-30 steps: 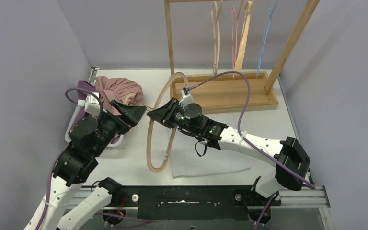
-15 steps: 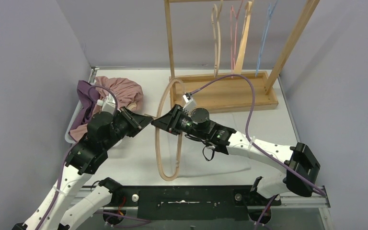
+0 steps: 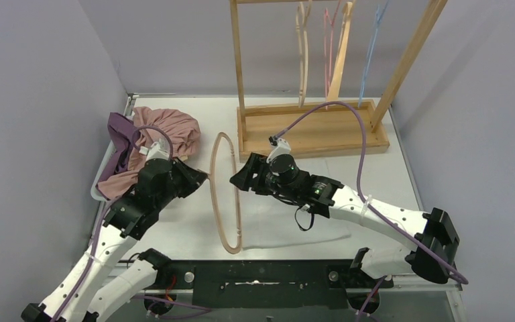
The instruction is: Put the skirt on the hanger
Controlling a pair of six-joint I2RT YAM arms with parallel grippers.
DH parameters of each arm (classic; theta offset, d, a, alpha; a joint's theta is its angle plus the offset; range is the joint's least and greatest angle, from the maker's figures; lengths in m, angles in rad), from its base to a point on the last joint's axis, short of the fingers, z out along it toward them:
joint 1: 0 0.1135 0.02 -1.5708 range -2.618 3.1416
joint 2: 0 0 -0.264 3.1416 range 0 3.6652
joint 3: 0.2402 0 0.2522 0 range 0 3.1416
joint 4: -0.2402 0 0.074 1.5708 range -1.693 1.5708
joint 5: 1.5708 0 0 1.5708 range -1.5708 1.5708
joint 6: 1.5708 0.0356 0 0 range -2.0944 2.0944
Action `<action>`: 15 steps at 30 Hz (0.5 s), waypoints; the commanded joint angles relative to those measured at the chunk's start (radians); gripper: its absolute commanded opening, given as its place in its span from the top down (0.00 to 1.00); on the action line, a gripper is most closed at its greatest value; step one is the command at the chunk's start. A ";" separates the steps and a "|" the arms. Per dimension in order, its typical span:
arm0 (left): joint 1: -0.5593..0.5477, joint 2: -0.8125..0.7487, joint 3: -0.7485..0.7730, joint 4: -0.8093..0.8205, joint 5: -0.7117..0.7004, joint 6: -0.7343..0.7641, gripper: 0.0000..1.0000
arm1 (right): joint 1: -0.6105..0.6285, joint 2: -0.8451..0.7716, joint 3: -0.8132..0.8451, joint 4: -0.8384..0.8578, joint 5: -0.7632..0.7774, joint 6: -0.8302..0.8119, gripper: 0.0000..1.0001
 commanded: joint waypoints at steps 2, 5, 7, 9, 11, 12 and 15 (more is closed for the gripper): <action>0.004 0.034 -0.038 -0.046 -0.121 0.113 1.00 | 0.017 -0.019 0.019 -0.159 0.162 -0.122 0.37; -0.007 0.017 -0.125 0.055 -0.060 0.112 1.00 | 0.033 0.032 0.010 -0.182 0.182 -0.154 0.41; -0.014 0.007 -0.158 0.077 -0.080 0.093 1.00 | 0.046 0.073 0.014 -0.185 0.181 -0.169 0.46; -0.021 0.009 -0.169 0.085 -0.111 0.093 1.00 | 0.056 0.109 0.019 -0.178 0.173 -0.172 0.50; -0.028 0.023 -0.170 0.092 -0.141 0.111 1.00 | 0.065 0.135 0.020 -0.157 0.167 -0.178 0.53; -0.034 0.032 -0.168 0.090 -0.163 0.123 1.00 | 0.068 0.143 0.017 -0.142 0.163 -0.184 0.53; -0.075 0.065 -0.150 0.079 -0.251 0.140 1.00 | 0.069 0.172 0.013 -0.090 0.144 -0.206 0.53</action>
